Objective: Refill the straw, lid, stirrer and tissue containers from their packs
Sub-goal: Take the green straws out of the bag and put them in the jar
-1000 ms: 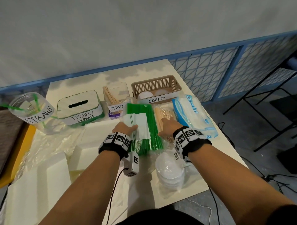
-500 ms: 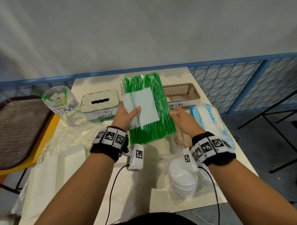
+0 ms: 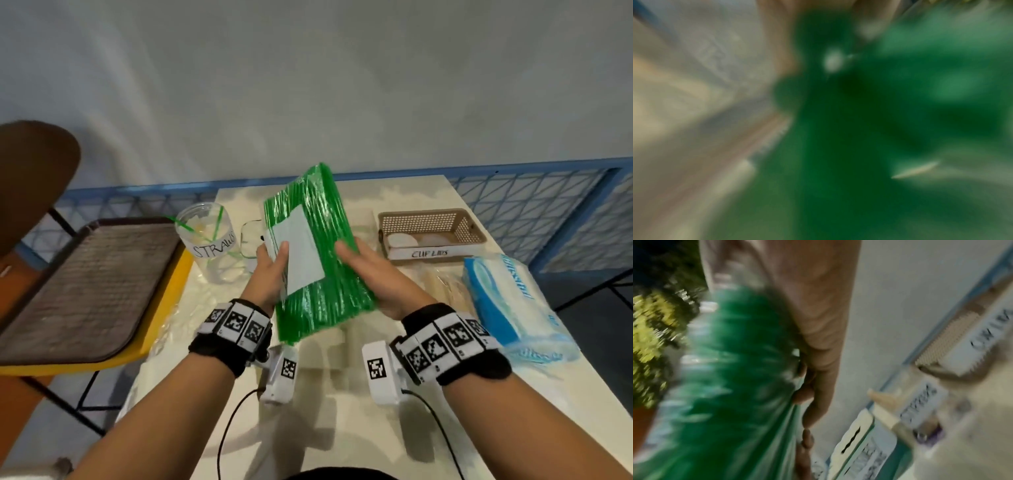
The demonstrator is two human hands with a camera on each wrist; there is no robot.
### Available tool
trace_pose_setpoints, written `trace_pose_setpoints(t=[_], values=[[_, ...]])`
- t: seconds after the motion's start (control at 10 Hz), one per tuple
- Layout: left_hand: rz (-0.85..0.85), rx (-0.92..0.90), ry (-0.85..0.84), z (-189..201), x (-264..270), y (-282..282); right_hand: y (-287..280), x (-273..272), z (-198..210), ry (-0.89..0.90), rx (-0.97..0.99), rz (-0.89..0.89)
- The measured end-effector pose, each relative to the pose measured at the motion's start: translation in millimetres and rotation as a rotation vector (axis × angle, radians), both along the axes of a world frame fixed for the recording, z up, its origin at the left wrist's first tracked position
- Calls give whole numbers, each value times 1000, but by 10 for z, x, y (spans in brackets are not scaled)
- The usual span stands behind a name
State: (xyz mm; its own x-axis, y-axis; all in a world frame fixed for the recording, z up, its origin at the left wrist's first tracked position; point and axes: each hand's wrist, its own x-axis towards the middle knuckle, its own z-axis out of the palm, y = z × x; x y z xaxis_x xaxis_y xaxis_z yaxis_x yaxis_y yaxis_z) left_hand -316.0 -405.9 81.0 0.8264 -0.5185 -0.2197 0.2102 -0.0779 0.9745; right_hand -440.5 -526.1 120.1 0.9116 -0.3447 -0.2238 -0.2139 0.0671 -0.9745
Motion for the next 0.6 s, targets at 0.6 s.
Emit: trace_pose_setpoints(t=[0.6], values=[[-175, 125, 99, 235, 434, 678, 416, 630, -770, 29, 140, -262]])
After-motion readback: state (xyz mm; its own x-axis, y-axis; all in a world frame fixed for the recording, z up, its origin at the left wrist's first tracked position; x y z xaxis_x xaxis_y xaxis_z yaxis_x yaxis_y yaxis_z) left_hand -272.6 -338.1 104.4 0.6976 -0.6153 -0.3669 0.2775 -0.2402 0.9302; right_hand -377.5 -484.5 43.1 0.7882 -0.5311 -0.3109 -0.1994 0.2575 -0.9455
